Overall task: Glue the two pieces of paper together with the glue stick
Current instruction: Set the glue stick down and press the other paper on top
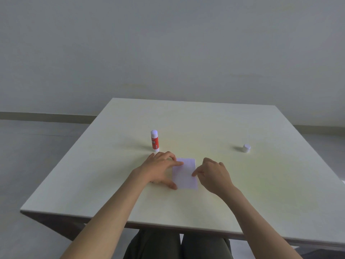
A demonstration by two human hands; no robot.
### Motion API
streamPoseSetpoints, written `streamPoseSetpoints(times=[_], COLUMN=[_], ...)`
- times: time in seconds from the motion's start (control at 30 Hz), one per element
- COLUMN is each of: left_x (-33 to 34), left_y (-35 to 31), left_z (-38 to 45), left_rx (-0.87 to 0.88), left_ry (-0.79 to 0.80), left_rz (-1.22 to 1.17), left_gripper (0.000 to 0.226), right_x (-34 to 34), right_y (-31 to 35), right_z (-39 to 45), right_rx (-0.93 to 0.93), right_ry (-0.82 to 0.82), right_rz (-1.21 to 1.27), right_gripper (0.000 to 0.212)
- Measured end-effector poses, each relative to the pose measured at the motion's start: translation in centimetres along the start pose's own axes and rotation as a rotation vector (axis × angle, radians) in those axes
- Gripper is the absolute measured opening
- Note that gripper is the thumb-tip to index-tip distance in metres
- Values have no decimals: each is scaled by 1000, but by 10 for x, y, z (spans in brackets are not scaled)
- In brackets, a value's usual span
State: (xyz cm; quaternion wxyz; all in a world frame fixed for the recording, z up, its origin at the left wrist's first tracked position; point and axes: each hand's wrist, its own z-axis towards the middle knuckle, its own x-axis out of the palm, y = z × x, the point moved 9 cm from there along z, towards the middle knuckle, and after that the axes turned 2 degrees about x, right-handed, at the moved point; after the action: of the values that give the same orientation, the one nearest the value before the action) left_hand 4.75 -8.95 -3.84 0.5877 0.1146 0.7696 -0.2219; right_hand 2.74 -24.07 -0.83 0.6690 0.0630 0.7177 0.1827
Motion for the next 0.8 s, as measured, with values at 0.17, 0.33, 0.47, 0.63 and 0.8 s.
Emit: streamPoseSetpoints(times=[0.17,0.33,0.47,0.63,0.8], left_x=[0,-1,-1,-4,-3], left_y=[-1,-1,-1,-1,-2], left_z=[0,-1,-1,-5,-8], left_rx=[-1,4,8,-3,-23], left_ry=[-5,-13,-10,-62,-53], left_rz=[-7,-24,-29,-88,-139], left_gripper=[84,84,85,105,127], right_x=[-1,-4,-6,-5,11], right_y=[-3,-5,-7,2,35], right_z=[20,39,48,45,37], right_rx=[37,55,66,38,-87], right_ry=[-10,-24,-28,-42,2], right_rz=[4,4,17,-12,-18], right_gripper=[40,38,40,43,54])
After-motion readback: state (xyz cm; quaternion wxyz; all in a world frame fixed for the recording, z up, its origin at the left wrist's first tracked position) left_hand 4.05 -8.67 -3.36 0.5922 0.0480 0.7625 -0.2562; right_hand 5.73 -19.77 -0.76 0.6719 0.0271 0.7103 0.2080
